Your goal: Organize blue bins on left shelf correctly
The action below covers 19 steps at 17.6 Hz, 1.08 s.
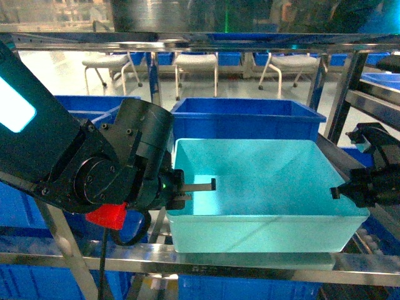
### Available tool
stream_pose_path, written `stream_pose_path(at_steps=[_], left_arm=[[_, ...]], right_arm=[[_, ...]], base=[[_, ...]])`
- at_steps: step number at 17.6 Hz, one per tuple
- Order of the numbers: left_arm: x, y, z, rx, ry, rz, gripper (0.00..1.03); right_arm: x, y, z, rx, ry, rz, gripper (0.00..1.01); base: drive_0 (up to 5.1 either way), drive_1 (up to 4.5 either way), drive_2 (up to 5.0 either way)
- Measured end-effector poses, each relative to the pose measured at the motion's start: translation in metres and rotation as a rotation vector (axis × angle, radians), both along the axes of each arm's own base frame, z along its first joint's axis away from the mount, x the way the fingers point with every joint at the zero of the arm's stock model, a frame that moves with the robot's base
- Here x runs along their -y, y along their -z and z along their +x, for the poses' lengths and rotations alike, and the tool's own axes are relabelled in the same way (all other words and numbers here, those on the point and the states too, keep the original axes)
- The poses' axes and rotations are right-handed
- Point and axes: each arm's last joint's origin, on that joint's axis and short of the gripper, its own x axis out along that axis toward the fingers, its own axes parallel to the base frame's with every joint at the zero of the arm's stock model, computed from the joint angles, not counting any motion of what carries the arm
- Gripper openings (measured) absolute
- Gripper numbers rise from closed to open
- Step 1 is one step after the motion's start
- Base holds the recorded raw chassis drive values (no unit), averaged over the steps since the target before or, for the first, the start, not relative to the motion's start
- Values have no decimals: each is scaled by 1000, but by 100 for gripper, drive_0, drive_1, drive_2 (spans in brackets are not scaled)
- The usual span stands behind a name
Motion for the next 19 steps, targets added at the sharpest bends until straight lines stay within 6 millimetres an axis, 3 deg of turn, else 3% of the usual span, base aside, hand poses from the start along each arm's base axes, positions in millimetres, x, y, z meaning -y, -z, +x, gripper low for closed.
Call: stream_pose_path(at_steps=[2, 6, 10, 11, 12, 13, 16, 19], left_arm=[[-5, 0, 2, 16, -12, 66, 26], [-22, 0, 7, 20, -60, 92, 58], [-13, 0, 4, 19, -24, 93, 96], [-12, -1, 4, 32, -24, 96, 99], [-13, -3, 1, 68, -36, 99, 97], [-15, -10, -10, 79, -38, 101, 98], [-13, -56, -48, 175, -37, 53, 98], [-18, -46, -87, 111, -38, 62, 98]], right_arm=[[2, -1, 2, 15, -5, -58, 16], [17, -2, 2, 23, 17, -96, 48], [15, -3, 3, 29, 11, -103, 86], [15, -3, 3, 33, 9, -102, 97], [14, -4, 2, 69, -6, -72, 100], [11, -8, -2, 94, -31, -34, 97], [5, -38, -30, 154, -72, 55, 98], [3, -29, -69, 77, -58, 98, 98]], base=[[0, 0, 0], [0, 0, 0], [0, 0, 0], [0, 0, 0], [0, 0, 0], [0, 0, 0], [0, 0, 0], [0, 0, 0]])
